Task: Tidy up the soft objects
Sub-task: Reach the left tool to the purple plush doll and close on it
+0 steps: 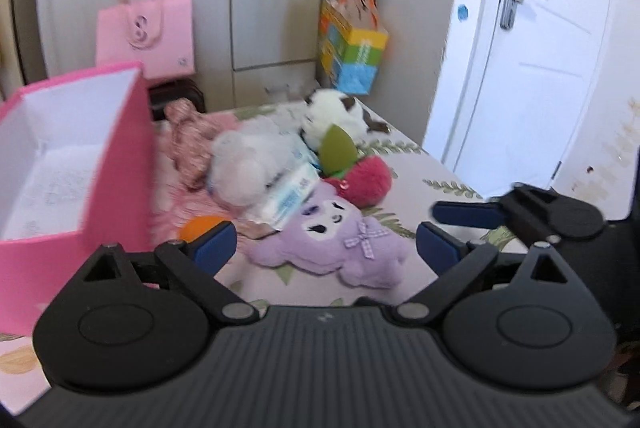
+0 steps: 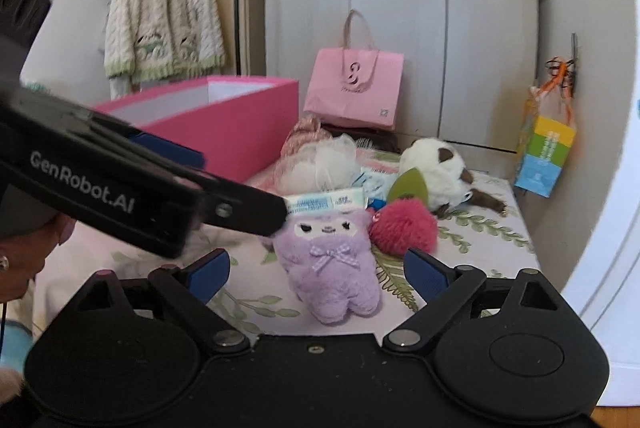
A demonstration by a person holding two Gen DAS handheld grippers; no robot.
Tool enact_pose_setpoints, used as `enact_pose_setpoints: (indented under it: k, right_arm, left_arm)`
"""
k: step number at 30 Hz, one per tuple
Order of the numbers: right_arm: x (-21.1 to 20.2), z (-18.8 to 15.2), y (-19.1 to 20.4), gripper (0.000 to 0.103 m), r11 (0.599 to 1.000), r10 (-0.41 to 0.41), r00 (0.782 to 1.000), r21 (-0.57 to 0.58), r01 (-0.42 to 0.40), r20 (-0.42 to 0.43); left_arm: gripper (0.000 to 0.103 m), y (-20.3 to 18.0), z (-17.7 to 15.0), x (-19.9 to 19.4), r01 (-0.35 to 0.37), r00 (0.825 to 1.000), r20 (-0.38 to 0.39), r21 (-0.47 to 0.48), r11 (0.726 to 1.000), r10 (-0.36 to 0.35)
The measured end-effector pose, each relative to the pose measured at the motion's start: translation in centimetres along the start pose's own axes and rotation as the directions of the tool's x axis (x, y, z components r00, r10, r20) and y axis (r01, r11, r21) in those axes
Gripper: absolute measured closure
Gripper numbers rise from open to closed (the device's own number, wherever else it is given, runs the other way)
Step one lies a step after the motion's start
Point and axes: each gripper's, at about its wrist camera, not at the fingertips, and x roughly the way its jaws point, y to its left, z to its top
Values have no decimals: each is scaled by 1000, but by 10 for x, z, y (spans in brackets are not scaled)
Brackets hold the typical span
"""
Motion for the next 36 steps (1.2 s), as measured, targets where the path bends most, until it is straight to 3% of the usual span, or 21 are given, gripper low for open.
enact_pose_setpoints:
  k: [6,11,16,24,27,30,33,36]
  right_arm:
    - [37,-6,-21,8,995,56,997,90,-52,-44]
    - [54,-6,-28,16,990,95,994,110,-88,-61]
    - [57,-9,-29,37,986,108,992,131,-99,-63]
    - [54,-14,-15,43,987,18,999,157,-11,-41]
    - [53,-15,-17,46,980,7,1000,198,-1,-30]
    - [52,-15,-19,47,971,16,1000,241,-9,-25]
    - [50,-15,-16,49,969,22,999,247,-15,-27]
    - [51,-16,-13,49,969,22,999,245,-14,-32]
  left_arm:
    - [15,11,0,43,13,997,-76,-81,997,-20]
    - [16,22,-7,58,7,997,-81,-139,990,-18]
    - [23,25,-12,60,22,998,-61,-184,983,-34]
    - [25,24,-15,61,-2,996,-85,-248,969,-19]
    - [25,29,-16,63,19,994,-100,-300,954,-52]
    - [25,27,-17,62,7,995,-89,-305,952,-36]
    - [43,20,-19,61,-3,998,-62,-277,961,-14]
    - [47,12,-19,58,-26,999,-51,-226,974,15]
